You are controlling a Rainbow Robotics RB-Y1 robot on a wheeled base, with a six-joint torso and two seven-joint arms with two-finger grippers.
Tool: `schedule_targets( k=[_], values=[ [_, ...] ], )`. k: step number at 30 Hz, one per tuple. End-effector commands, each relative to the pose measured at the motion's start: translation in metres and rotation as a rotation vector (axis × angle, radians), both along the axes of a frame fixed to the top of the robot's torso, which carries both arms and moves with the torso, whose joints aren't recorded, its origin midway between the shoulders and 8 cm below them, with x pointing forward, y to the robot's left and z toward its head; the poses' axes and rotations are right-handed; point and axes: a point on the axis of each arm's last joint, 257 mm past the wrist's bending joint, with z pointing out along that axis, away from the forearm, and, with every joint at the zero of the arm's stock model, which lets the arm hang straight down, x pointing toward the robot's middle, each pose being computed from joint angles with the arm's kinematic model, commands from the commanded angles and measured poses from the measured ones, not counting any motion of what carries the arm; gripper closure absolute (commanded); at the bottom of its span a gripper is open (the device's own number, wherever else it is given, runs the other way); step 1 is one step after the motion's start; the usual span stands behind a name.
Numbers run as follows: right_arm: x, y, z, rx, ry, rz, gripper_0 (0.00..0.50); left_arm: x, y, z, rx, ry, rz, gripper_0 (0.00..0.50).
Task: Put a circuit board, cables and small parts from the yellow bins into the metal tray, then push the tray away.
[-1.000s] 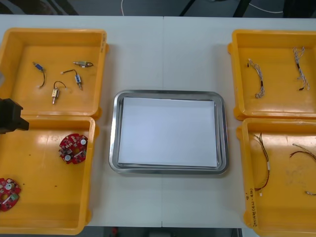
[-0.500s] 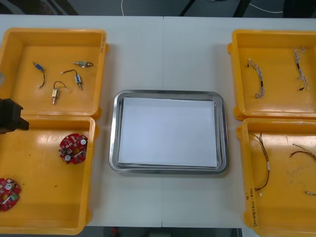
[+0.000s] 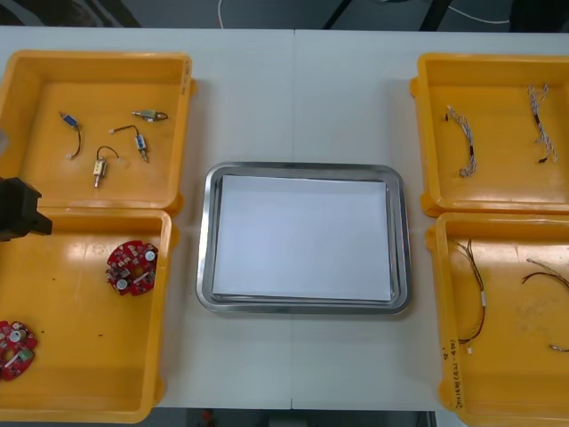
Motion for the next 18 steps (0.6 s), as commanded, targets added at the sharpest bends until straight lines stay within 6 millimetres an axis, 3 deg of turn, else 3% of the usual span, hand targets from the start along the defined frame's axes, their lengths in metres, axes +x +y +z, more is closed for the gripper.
schedule_targets(
  k=[1,5,6,14,15,18],
  values=[
    [-0.004,0.007,-0.004,0.002,0.005,-0.008,0.0,-0.004,0.014,0.014,0.077,-0.022,-0.069,0.0],
    [-0.004,0.007,-0.004,0.002,0.005,-0.008,0.0,-0.004,0.014,0.014,0.077,-0.022,-0.069,0.0],
    [-0.004,0.007,-0.004,0.002,0.005,-0.008,0.0,-0.016,0.018,-0.007,0.051,0.041,0.001,0.0],
    [-0.004,0.007,-0.004,0.002,0.005,-0.008,0.0,-0.019,0.026,-0.005,0.084,0.052,0.002,0.0],
    [0.002,0.001,0.011,-0.019,-0.028,-0.011,0.0,-0.019,0.027,-0.004,0.083,0.047,0.004,0.0],
    [0.007,0.001,0.024,-0.031,-0.051,0.0,0.0,-0.017,0.03,0.002,0.092,0.033,0.006,0.0]
  ],
)
